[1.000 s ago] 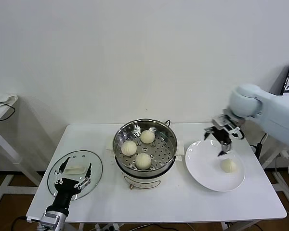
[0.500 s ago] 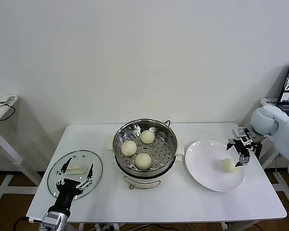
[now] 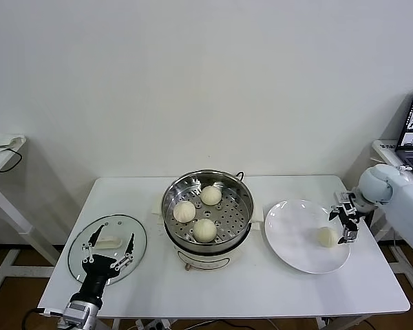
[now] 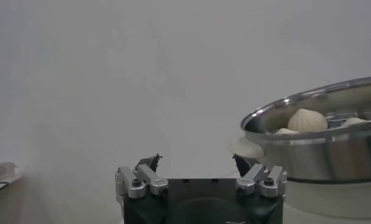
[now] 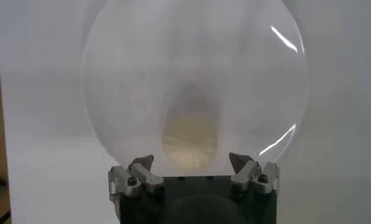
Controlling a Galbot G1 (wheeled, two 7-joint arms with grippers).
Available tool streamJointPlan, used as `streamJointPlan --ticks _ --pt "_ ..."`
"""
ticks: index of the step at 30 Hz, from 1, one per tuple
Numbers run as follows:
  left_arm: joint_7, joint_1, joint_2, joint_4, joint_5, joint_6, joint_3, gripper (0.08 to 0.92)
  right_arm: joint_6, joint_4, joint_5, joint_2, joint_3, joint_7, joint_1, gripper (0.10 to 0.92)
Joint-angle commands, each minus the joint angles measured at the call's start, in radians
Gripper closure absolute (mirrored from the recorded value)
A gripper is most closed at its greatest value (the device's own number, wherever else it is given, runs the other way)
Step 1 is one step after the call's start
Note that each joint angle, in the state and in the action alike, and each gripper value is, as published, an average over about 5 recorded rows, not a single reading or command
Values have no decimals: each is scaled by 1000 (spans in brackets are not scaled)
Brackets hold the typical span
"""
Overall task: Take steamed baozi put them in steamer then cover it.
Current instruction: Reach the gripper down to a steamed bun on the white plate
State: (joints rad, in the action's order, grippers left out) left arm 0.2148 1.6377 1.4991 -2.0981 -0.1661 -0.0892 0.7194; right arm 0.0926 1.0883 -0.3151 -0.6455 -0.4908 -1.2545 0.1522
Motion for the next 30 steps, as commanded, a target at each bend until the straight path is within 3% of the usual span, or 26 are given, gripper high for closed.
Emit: streamJointPlan --ticks 1,20,30 --pt "1 -1 0 9 -1 -2 2 177 -5 -57 -37 -51 55 23 51 203" --pt "0 1 1 7 -4 -1 2 177 -21 -65 -73 -64 62 25 61 203" --pt "0 0 2 8 -4 -1 0 177 -21 -61 -74 -63 64 21 63 316"
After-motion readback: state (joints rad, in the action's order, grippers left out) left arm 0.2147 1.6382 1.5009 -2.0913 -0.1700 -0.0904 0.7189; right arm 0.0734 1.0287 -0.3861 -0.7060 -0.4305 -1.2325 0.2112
